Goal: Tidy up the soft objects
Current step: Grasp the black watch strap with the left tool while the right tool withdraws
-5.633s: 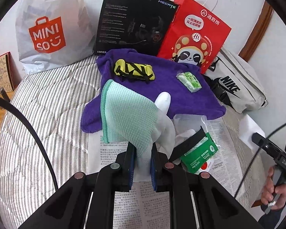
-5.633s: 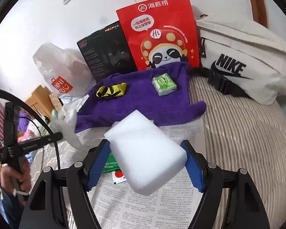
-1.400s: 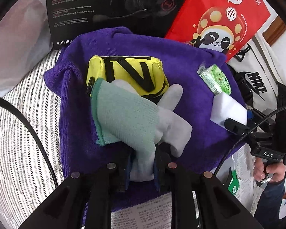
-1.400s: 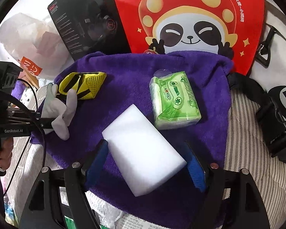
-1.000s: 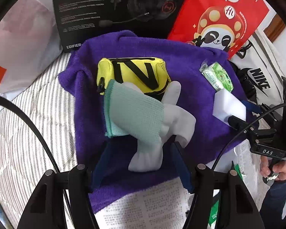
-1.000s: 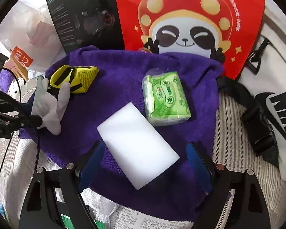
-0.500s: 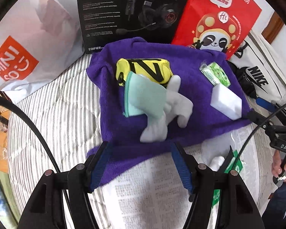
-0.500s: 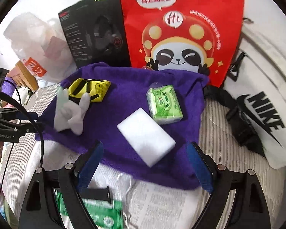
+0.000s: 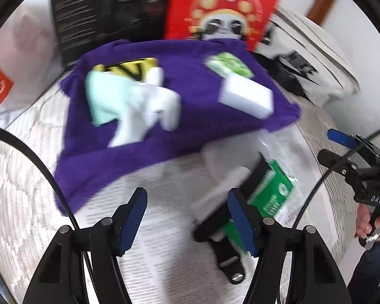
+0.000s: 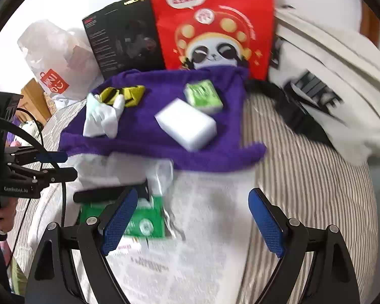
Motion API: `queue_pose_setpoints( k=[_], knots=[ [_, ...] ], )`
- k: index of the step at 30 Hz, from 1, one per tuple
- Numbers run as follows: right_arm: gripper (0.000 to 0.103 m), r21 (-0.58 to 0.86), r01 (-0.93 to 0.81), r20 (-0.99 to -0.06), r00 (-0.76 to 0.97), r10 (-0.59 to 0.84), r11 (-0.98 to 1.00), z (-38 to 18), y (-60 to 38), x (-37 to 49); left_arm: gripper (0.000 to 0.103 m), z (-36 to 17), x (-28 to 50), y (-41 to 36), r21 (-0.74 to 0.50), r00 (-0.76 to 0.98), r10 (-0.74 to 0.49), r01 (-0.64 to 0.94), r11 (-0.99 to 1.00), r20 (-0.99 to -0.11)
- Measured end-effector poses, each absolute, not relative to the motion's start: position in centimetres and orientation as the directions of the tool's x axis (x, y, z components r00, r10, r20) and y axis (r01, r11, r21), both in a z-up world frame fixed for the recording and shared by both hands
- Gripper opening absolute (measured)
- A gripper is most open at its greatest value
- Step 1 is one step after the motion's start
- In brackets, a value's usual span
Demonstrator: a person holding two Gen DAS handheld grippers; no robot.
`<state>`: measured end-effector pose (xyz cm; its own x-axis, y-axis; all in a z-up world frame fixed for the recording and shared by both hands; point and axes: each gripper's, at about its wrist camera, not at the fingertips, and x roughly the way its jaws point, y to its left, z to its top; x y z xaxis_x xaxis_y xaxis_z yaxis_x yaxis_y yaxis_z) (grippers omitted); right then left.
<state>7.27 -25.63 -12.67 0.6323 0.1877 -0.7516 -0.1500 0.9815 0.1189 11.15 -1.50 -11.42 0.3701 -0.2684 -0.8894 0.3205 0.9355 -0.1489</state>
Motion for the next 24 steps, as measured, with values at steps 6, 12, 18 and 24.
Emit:
queue_pose_setpoints(
  k=[6, 12, 18, 24],
  knots=[
    [0.089, 0.157, -0.071, -0.761, 0.627, 0.166, 0.985, -14.2, -28.4, 4.3, 0.064, -11.8, 9.0, -5.7, -0.111, 0.391, -0.31, 0.455, 0.884, -0.866],
    [0.089, 0.189, -0.025, -0.761, 0.628, 0.162, 0.982, -15.5, -30.3, 1.9, 0.064, -13.2, 8.4, -9.1, -0.031, 0.394, -0.297, 0.557, 0.83, -0.87],
    [0.089, 0.216, -0.014, -0.76, 0.626, 0.177, 0.976, -16.7, -30.7, 0.7, 0.047, -14.6, 9.2, -9.8, 0.017, 0.414, -0.259, 0.556, 0.831, -0.873],
    [0.089, 0.246, -0.042, -0.749, 0.625, 0.218, 0.968, -16.9, -29.7, 0.2, 0.031, -13.8, 10.3, -7.5, -0.092, 0.397, -0.313, 0.484, 0.87, -0.863]
  ],
)
